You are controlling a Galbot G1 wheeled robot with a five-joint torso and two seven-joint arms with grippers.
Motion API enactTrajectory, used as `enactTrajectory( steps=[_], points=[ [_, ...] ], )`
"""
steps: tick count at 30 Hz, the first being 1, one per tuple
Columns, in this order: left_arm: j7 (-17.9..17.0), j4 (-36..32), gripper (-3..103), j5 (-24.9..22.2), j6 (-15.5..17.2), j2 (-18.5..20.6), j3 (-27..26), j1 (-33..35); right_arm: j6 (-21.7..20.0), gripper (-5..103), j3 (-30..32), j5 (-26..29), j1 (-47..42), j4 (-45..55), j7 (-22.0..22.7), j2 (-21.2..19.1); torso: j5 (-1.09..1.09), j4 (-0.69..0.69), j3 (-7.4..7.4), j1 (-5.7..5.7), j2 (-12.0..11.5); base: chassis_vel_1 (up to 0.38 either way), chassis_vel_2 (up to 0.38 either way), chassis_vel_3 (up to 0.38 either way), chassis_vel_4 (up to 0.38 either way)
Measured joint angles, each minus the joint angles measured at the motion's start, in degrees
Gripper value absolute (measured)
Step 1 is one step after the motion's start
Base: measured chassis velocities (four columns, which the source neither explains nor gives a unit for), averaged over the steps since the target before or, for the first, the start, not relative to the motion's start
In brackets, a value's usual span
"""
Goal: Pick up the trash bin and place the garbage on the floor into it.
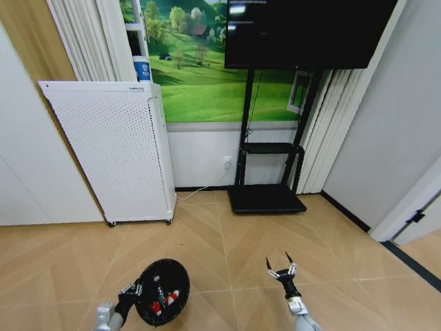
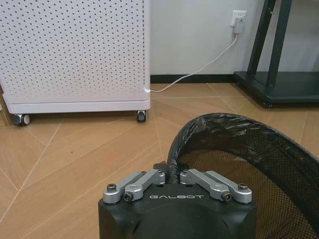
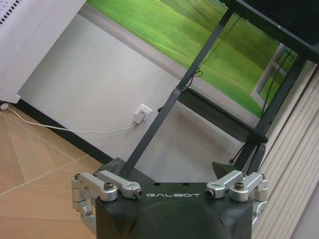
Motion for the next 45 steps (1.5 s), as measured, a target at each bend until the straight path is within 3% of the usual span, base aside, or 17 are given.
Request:
enactTrajectory(
  steps=[6, 8, 11, 15, 19, 23, 32, 45],
  points=[
    [0.3, 0.3, 25, 0.6, -0.5, -0.2, -0.7, 1.2, 0.0, 100, 0.9, 0.1, -1.0, 0.1, 0.0, 0.3, 0.01, -0.01, 0.00, 0.00, 0.0, 0.000, 0.000, 0.000, 0.000],
    [0.4, 0.3, 36, 1.0, -0.7, -0.4, -0.9, 1.8, 0.0, 100, 1.4, 0.1, -1.5, 0.3, 0.0, 0.5, 0.01, 0.00, 0.00, 0.00, 0.0, 0.000, 0.000, 0.000, 0.000],
    [0.6, 0.3, 41, 1.2, -0.7, -0.6, -1.2, 2.4, 0.0, 100, 1.8, -0.2, -2.0, 0.6, 0.0, 0.5, 0.00, 0.00, 0.00, 0.00, 0.0, 0.000, 0.000, 0.000, 0.000],
    [0.8, -0.1, 63, 1.9, -1.1, -0.6, -2.1, 3.5, 0.0, 100, 2.7, -0.3, -3.1, 1.5, 0.0, 0.2, 0.00, -0.01, 0.00, -0.01, 0.0, 0.000, 0.000, 0.000, 0.000],
    [0.9, -0.8, 73, 2.3, -1.2, -0.3, -2.9, 4.7, 0.0, 100, 3.2, -0.5, -3.5, 1.9, 0.1, 0.0, 0.00, -0.02, 0.00, -0.01, 0.0, 0.000, 0.000, 0.000, 0.000],
    [1.5, -2.5, 99, 6.0, -2.5, -0.7, -6.3, 10.3, 0.0, 100, 4.9, -1.4, -4.4, 3.0, 0.8, -0.9, 0.00, 0.00, 0.00, -0.01, 0.0, 0.000, 0.000, 0.000, 0.000],
    [1.2, -7.6, 100, 3.7, -1.9, 1.7, -12.4, 14.3, 0.0, 100, 5.8, 0.8, -5.4, 5.8, 1.9, -4.0, 0.01, 0.00, 0.00, -0.01, 0.0, 0.000, 0.000, 0.000, 0.000],
    [1.0, -11.6, 100, -2.0, 0.1, 5.5, -15.4, 6.6, 0.0, 100, 6.4, 6.0, -3.2, 5.4, 2.1, -8.0, 0.01, -0.01, 0.01, 0.00, 0.0, 0.000, 0.000, 0.000, 0.000]
  ],
)
